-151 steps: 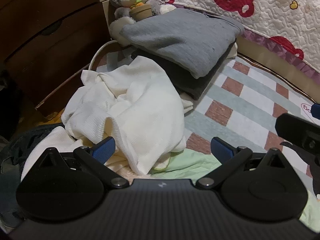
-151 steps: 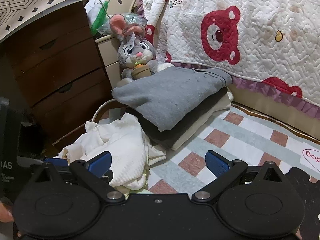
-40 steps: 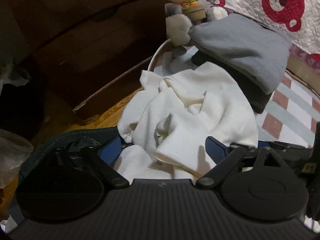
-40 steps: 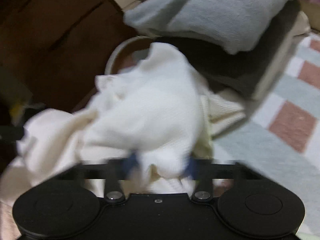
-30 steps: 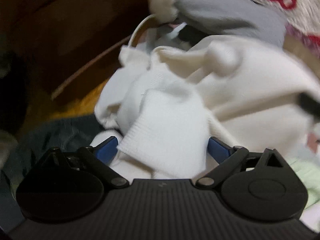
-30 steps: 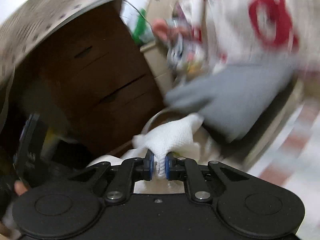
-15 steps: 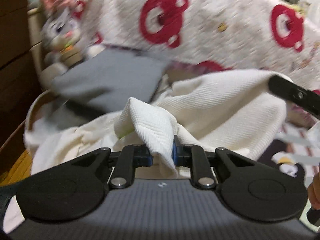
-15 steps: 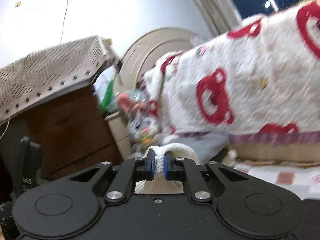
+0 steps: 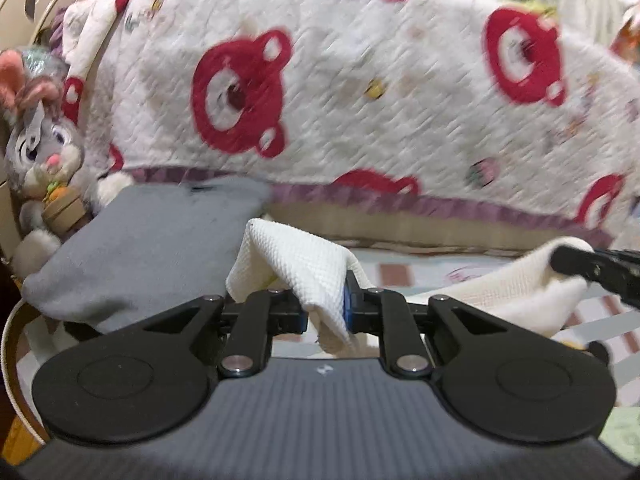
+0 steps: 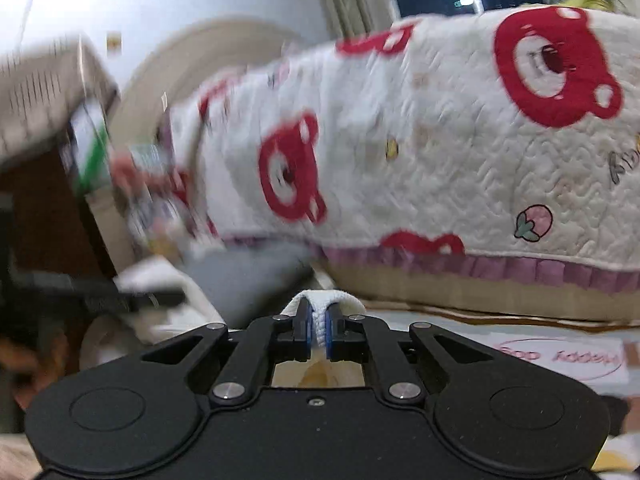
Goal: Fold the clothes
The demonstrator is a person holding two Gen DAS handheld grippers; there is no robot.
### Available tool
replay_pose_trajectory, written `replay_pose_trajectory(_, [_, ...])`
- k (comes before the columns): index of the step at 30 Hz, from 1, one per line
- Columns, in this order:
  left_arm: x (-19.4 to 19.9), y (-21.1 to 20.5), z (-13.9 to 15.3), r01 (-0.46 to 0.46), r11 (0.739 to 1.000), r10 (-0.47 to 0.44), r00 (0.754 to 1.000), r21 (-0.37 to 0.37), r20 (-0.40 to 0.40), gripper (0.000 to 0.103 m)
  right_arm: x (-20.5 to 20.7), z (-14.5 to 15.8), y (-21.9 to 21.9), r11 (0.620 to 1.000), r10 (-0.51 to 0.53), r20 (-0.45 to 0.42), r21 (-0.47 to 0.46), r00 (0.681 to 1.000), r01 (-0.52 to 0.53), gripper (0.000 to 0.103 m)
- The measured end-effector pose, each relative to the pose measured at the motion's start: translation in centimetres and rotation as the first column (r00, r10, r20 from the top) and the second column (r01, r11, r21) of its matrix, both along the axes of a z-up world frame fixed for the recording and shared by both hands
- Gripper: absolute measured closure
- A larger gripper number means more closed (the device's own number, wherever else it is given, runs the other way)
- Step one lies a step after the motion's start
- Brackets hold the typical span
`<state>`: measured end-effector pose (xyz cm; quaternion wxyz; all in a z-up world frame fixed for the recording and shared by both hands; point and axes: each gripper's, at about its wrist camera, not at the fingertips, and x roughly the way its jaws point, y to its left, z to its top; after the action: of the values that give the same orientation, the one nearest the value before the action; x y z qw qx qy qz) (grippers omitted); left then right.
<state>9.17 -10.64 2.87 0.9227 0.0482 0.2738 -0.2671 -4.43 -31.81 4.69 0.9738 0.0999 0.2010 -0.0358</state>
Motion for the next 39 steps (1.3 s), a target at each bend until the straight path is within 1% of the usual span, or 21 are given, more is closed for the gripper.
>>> replay_pose_trajectory(1, [0.7,0.3,-0.6,-0.013,1.0,0.013,1.0,0.008,0.0,0.088,1.1,-0.8,0.1,1.0,0.005,-0.034,-0.031,0.999,-0.006,0.094])
replay_pose_trajectory(3, [1.9,1.6,-1.6,-0.037,0.999,0.037,0.999,-0.003,0.004,0.088,2.0,-2.2,0.3,0.998,0.059,-0.055,-0.004,0.997,-0.06,0.094])
replay_pose_trajectory(5, [2.7,3.5,-2.5,-0.056,0.997,0.055,0.998,-0.051,-0.011,0.088,2.9,-3.2,0.6,0.994,0.112,-0.065,0.022,0.992,-0.11,0.094])
replay_pose_trajectory(7, [3.6,5.6,-3.4,-0.075,0.992,0.073,0.997,-0.102,-0.03,0.088,3.8,-3.9,1.3,0.991,0.13,-0.07,0.034,0.989,-0.127,0.094])
replay_pose_trajectory(10, [4.5,7.4,-6.0,-0.077,0.987,0.064,0.994,-0.142,-0.089,0.087,5.5,-4.5,2.1,0.987,0.14,-0.077,0.09,0.987,-0.133,0.094])
replay_pose_trajectory(13, [4.5,8.2,-8.9,-0.05,0.986,0.027,0.989,-0.157,-0.146,0.085,6.1,-4.7,3.3,0.988,0.145,-0.092,0.067,0.985,-0.139,0.094])
replay_pose_trajectory(16, [3.7,6.9,-11.2,0.021,0.996,-0.033,0.989,-0.084,-0.141,0.084,5.1,-4.6,3.3,0.992,0.117,-0.106,0.069,0.987,-0.11,0.094])
replay_pose_trajectory(17, [3.4,6.4,-11.7,0.045,0.997,-0.054,0.989,-0.065,-0.139,0.083,4.9,-4.5,3.0,0.994,0.096,-0.115,0.067,0.989,-0.089,0.094])
replay_pose_trajectory(18, [3.2,5.9,-11.9,0.068,0.996,-0.076,0.987,-0.063,-0.14,0.081,4.7,-4.5,2.8,0.996,0.077,-0.123,0.062,0.989,-0.07,0.094])
replay_pose_trajectory(21, [2.3,4.9,-12.1,0.131,0.987,-0.143,0.979,-0.088,-0.143,0.077,4.3,-4.5,2.5,0.999,0.029,-0.141,0.04,0.99,-0.024,0.094])
replay_pose_trajectory(23, [1.1,4.8,-11.5,0.194,0.973,-0.21,0.969,-0.128,-0.13,0.069,4.0,-4.7,2.5,0.999,0.018,-0.157,0.033,0.987,-0.013,0.094])
replay_pose_trajectory(24, [0.2,4.8,-10.8,0.235,0.961,-0.252,0.961,-0.149,-0.11,0.06,3.9,-4.9,2.5,0.999,0.015,-0.167,0.031,0.986,-0.01,0.094])
replay_pose_trajectory(25, [-0.8,4.6,-10.1,0.274,0.948,-0.289,0.954,-0.163,-0.082,0.053,3.9,-5.0,2.4,0.999,0.013,-0.169,0.034,0.986,-0.008,0.094])
replay_pose_trajectory(27, [-2.6,4.2,-8.8,0.351,0.92,-0.36,0.933,-0.176,-0.019,0.053,3.5,-4.9,2.4,0.998,-0.012,-0.154,0.056,0.988,0.021,0.094])
replay_pose_trajectory(29, [-4.2,3.3,-8.2,0.406,0.901,-0.405,0.913,-0.152,0.043,0.053,2.7,-4.7,2.5,0.997,-0.012,-0.137,0.07,0.99,0.021,0.094])
replay_pose_trajectory(31, [-5.4,2.6,-7.8,0.422,0.898,-0.412,0.905,-0.12,0.102,0.053,2.0,-4.5,2.6,0.996,-0.001,-0.129,0.085,0.992,0.012,0.094])
replay_pose_trajectory(32, [-5.7,2.4,-7.6,0.43,0.895,-0.418,0.901,-0.115,0.117,0.052,1.9,-4.5,2.6,0.995,0.003,-0.126,0.099,0.992,0.009,0.094])
replay_pose_trajectory(34, [-6.1,2.1,-7.6,0.449,0.885,-0.436,0.892,-0.121,0.12,0.042,1.6,-4.2,2.5,0.99,0.024,-0.113,0.141,0.993,-0.008,0.094])
replay_pose_trajectory(36, [-6.4,1.6,-7.5,0.464,0.877,-0.45,0.885,-0.127,0.121,0.037,1.2,-3.8,2.9,0.984,0.071,-0.091,0.168,0.993,-0.055,0.094])
replay_pose_trajectory(38, [-6.6,1.0,-7.8,0.464,0.878,-0.448,0.883,-0.119,0.138,0.028,0.9,-3.3,3.6,0.976,0.132,-0.072,0.186,0.989,-0.117,0.094])
replay_pose_trajectory(39, [-6.7,0.7,-8.0,0.46,0.881,-0.442,0.884,-0.113,0.152,0.02,0.8,-3.1,4.0,0.968,0.168,-0.065,0.201,0.984,-0.152,0.094])
